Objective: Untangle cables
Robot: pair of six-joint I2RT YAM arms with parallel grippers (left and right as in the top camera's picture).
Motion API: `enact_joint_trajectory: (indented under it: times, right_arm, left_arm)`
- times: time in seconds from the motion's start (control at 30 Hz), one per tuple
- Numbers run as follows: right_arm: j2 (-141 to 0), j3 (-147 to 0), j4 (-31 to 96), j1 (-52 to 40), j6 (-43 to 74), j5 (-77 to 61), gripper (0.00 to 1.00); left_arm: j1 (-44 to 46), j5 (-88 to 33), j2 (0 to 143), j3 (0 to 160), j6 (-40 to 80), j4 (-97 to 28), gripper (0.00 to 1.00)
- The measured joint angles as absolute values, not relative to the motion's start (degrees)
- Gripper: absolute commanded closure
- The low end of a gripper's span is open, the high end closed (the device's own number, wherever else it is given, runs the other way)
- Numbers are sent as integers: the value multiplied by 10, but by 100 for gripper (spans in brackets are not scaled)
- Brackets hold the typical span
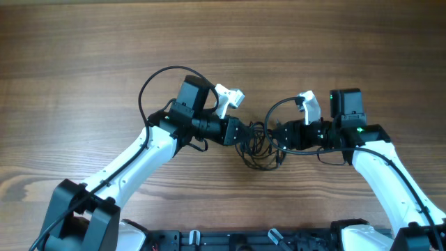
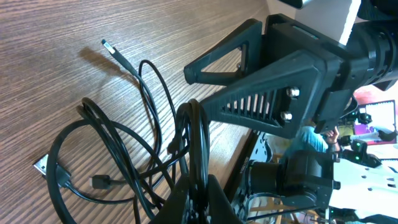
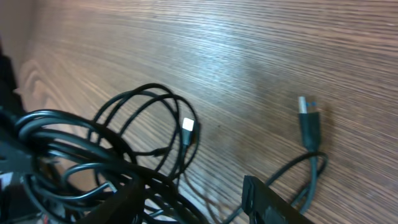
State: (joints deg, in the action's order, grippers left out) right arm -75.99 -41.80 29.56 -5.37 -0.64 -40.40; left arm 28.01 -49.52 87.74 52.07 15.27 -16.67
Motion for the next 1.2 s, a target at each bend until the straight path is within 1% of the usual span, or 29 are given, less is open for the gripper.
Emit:
enact_joint_trajectory:
  times: [0.1, 0.2, 0.37, 0.83, 0.87, 0.9, 1.1, 1.2]
  right_arm:
    - [-760, -418, 301, -54, -16, -416, 53]
    - [-760, -418, 307, -54, -19, -421, 64]
    - [-760, -418, 318, -54, -18, -424, 61]
    - [-760, -418, 335, -54, -18, -446, 60]
    - [-760, -418, 337, -54, -19, -447, 60]
    - [-760, -418, 347, -54, -18, -449, 57]
    - [-760, -418, 378, -54, -18, -450, 55]
    - [-760, -418, 387, -65, -18, -450, 52]
  left_arm:
    - [280, -496, 877, 521, 152, -166, 96]
    - [280, -496, 877, 521, 152, -162, 96]
    - [280, -496, 877, 521, 151, -145, 96]
    - [254, -493, 877, 521, 151, -130, 96]
    - [254, -493, 877, 521, 151, -130, 96]
    - [254, -492, 877, 521, 151, -130, 96]
    - [254, -479, 877, 521, 153, -123, 96]
    - [254, -478, 877, 521, 153, -121, 96]
